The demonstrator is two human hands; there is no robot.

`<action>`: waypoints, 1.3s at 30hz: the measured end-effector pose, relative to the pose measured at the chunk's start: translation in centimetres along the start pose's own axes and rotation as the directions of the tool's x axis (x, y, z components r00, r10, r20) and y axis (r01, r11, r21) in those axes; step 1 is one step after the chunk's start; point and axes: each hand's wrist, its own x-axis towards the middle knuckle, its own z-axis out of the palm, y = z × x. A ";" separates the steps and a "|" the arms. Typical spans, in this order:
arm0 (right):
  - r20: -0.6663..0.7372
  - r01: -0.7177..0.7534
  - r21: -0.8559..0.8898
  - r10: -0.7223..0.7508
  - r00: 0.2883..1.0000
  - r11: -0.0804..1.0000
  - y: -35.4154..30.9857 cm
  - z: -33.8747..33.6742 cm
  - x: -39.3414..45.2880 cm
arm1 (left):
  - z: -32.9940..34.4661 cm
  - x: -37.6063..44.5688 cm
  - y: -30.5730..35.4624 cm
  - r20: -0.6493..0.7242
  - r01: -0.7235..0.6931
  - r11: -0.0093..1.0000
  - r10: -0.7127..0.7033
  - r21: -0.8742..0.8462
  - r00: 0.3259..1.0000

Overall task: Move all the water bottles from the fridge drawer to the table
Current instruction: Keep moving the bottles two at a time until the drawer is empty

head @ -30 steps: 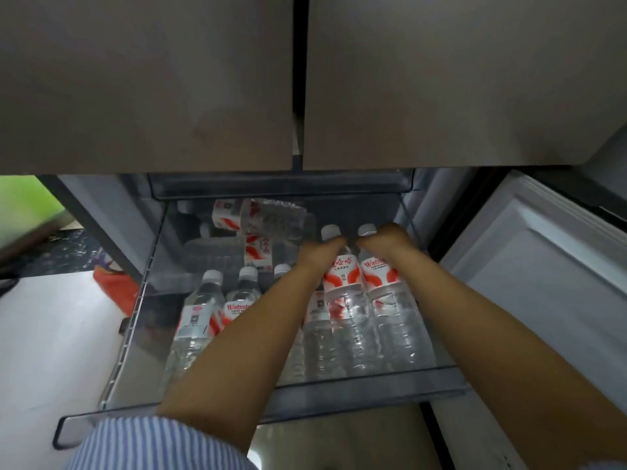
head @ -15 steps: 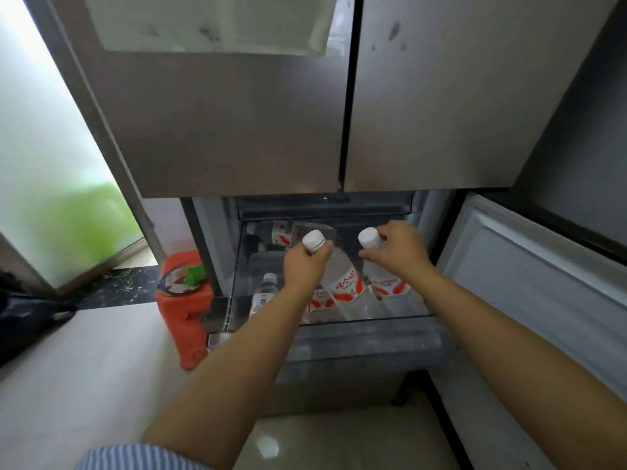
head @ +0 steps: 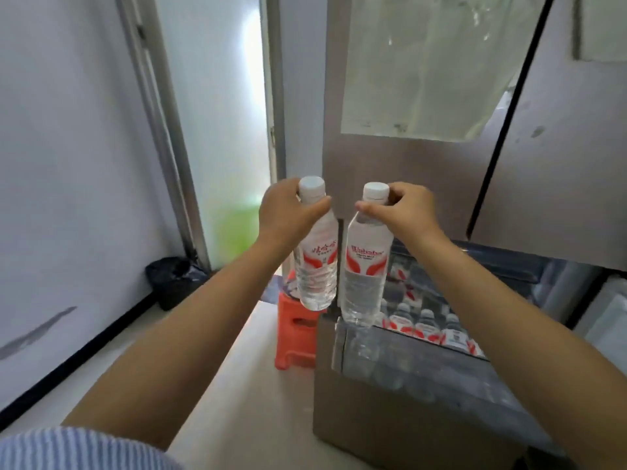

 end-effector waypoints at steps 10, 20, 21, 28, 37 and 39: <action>0.370 0.380 0.192 -0.426 0.826 0.905 -15.1 15.0 -6.0 | -25.0 -8.8 -6.3 -0.289 0.334 0.841 -0.224 0.426 0.931; 0.768 0.482 0.299 -0.508 0.391 0.823 -33.2 33.1 -21.9 | -50.6 -22.8 -14.3 -0.454 0.633 0.482 -0.443 0.606 0.773; 0.783 0.471 0.317 -0.507 0.360 0.823 -35.1 34.8 -23.5 | -53.2 -23.9 -14.9 -0.469 0.647 0.456 -0.450 0.611 0.760; 0.845 0.402 0.372 -0.485 0.228 0.837 -47.5 45.7 -31.6 | -68.2 -29.0 -20.9 -0.554 0.741 0.347 -0.500 0.575 0.665; 0.834 0.441 0.448 -0.541 0.106 0.778 -58.4 63.0 -35.9 | -82.9 -29.1 -33.1 -0.614 0.806 0.270 -0.534 0.527 0.581; 0.819 0.513 0.469 -0.571 0.051 0.719 -60.6 67.3 -36.0 | -85.7 -28.2 -36.3 -0.592 0.803 0.234 -0.569 0.549 0.571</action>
